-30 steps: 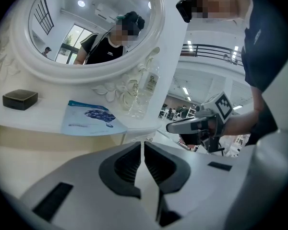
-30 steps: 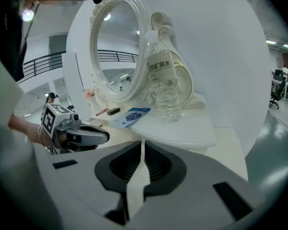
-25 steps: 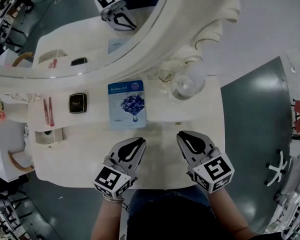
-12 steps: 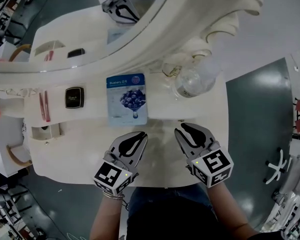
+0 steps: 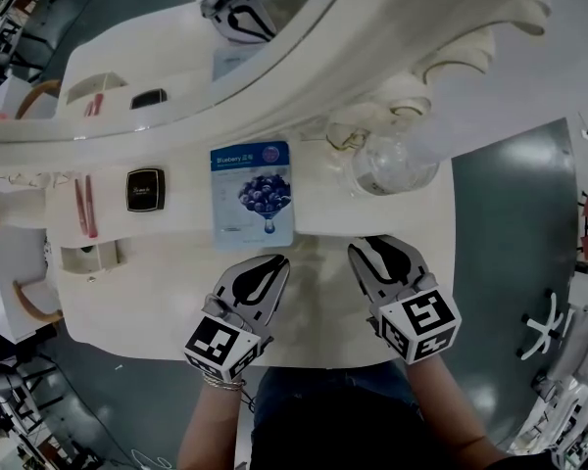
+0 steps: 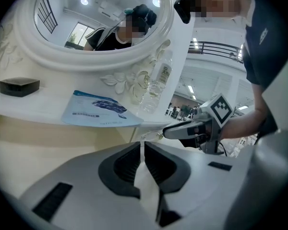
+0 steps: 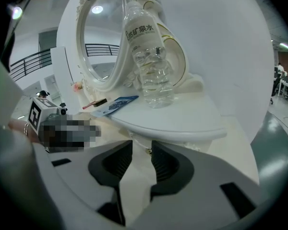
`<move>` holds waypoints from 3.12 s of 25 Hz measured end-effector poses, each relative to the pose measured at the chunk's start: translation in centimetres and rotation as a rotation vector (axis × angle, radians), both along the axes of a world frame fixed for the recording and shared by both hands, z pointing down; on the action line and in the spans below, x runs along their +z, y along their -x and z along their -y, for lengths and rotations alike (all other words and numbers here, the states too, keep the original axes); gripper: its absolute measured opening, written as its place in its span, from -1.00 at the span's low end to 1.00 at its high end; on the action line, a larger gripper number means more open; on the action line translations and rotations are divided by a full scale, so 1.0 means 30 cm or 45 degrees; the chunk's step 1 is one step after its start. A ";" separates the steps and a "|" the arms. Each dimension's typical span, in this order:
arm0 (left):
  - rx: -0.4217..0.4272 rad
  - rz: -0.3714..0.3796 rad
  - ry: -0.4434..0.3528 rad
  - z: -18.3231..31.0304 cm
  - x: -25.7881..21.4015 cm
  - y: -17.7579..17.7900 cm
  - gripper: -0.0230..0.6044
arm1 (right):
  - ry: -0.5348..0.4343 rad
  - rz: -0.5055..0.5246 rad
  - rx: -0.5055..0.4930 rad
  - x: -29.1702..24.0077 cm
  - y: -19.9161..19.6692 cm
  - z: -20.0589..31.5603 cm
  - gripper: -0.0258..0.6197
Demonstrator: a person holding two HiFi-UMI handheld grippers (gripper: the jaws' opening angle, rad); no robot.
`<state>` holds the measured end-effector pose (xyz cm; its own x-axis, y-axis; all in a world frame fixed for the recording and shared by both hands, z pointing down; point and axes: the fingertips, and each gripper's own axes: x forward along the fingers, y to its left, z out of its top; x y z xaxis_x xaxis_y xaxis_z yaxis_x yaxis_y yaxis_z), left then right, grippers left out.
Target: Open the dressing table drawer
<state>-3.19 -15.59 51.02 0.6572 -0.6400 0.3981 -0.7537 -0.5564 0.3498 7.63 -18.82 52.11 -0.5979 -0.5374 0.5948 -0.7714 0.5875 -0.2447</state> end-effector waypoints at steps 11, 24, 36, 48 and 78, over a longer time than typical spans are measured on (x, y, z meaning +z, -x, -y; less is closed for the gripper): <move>0.026 -0.007 -0.004 0.010 0.003 -0.010 -0.86 | 0.067 -0.082 0.092 0.082 -0.020 0.022 -0.31; 0.041 -0.017 0.010 -0.010 0.014 -0.006 -0.86 | 0.063 -0.123 0.107 0.089 -0.025 0.038 -0.59; 0.031 -0.019 0.018 -0.047 0.013 0.016 -0.86 | 0.063 -0.139 0.101 0.091 -0.027 0.008 -0.59; 0.038 -0.015 0.007 -0.079 -0.005 0.016 -0.86 | 0.090 -0.142 0.096 0.099 -0.030 -0.055 -0.60; 0.099 0.009 -0.013 -0.149 -0.058 -0.048 -0.86 | 0.129 -0.132 0.053 0.107 -0.046 -0.210 -0.60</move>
<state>-1.74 -11.11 49.29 0.7021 -0.5915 0.3966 -0.7107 -0.6167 0.3384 9.00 -12.52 55.33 -0.5091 -0.4945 0.7045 -0.8187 0.5308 -0.2190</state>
